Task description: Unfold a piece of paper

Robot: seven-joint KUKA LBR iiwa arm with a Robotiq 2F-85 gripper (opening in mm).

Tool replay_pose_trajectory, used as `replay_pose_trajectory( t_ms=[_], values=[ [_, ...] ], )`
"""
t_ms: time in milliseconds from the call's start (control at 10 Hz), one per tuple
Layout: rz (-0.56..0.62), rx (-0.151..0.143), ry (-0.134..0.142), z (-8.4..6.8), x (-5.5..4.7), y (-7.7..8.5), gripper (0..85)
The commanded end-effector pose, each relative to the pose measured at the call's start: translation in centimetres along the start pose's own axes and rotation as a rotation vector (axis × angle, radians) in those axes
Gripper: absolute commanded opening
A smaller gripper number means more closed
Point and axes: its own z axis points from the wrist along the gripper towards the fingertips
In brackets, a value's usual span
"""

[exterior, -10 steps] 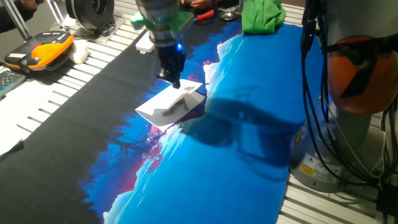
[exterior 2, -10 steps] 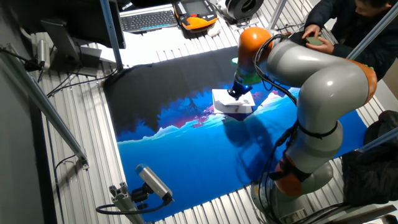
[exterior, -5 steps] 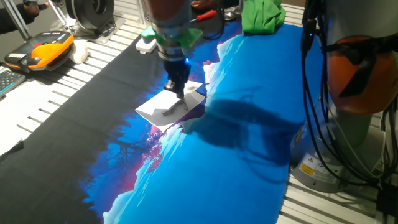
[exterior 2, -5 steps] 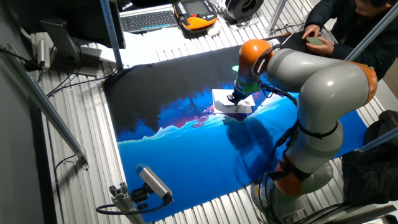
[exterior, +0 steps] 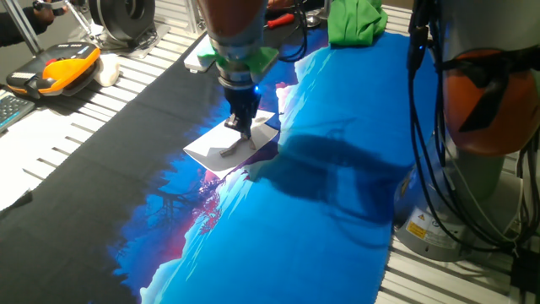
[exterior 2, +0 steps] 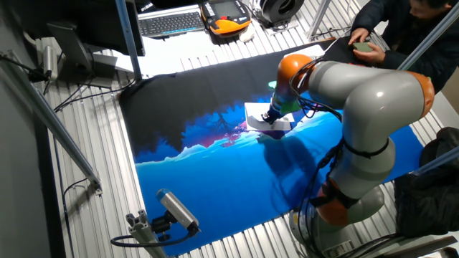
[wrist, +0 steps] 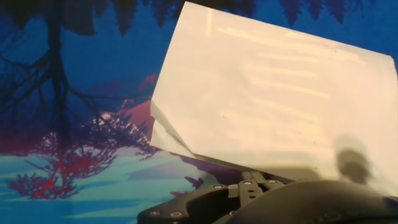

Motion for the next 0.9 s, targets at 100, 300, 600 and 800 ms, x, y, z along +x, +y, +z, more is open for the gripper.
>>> replay_pose_trajectory(
  t_ms=[100, 300, 600, 800],
  values=[
    [-0.005, 0.003, -0.020, 0.71, -0.08, -0.01, 0.0],
    [0.002, -0.005, -0.052, 0.96, -0.29, 0.03, 0.0],
    [-0.002, -0.006, -0.032, 0.95, -0.20, 0.04, 0.0],
    [-0.007, -0.028, 0.023, 0.60, -0.14, 0.14, 0.0]
  ],
)
